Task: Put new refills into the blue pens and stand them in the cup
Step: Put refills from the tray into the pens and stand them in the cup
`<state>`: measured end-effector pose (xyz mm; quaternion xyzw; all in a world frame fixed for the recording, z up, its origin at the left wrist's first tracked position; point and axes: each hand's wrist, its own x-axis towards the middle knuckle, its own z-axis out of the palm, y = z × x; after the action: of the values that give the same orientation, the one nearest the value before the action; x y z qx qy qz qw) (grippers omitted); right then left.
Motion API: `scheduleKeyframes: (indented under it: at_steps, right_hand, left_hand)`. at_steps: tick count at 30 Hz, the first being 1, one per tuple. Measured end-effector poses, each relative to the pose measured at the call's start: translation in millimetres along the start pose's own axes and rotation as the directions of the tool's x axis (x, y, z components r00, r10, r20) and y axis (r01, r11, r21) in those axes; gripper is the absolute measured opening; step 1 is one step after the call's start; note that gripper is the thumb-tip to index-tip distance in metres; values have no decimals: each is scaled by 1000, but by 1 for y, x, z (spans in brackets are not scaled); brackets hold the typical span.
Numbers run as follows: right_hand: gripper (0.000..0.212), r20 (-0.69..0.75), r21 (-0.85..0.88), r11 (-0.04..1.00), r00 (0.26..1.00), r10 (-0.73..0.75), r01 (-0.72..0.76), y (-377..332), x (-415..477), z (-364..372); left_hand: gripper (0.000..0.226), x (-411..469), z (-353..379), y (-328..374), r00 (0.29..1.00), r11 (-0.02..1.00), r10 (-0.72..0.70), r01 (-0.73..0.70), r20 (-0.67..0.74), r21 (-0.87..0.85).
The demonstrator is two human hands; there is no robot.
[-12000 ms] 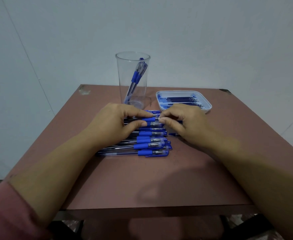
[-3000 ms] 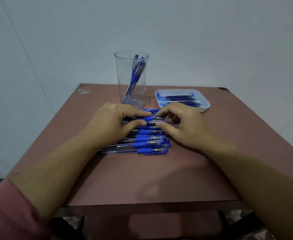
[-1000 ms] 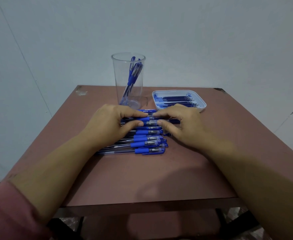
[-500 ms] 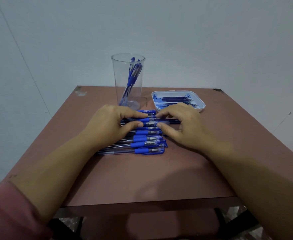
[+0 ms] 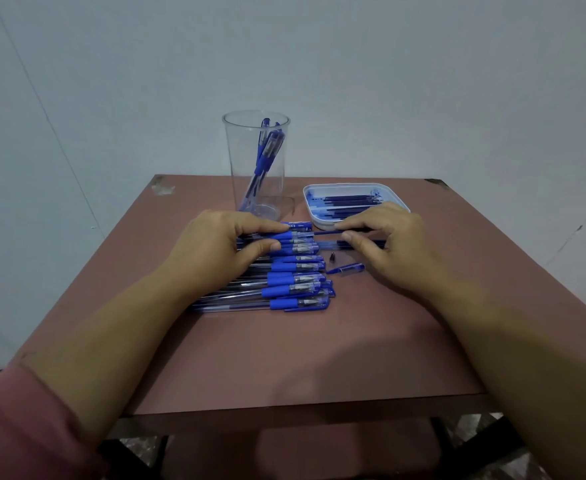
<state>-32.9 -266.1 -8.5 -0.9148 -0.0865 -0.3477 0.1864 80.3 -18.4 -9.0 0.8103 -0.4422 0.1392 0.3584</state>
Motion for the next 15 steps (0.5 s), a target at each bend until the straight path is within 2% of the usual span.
scheduleKeyframes:
  at_steps: [7, 15]
  right_hand:
    - [13, 16, -5, 994, 994, 112, -112, 18, 2, -1]
    - [15, 179, -76, 972, 956, 234, -223, 28, 2, -1]
  left_hand:
    - [27, -1, -1, -1, 1000, 1000, -13, 13, -16, 0]
    - [28, -1, -1, -1, 1000, 1000, -9, 9, -9, 6]
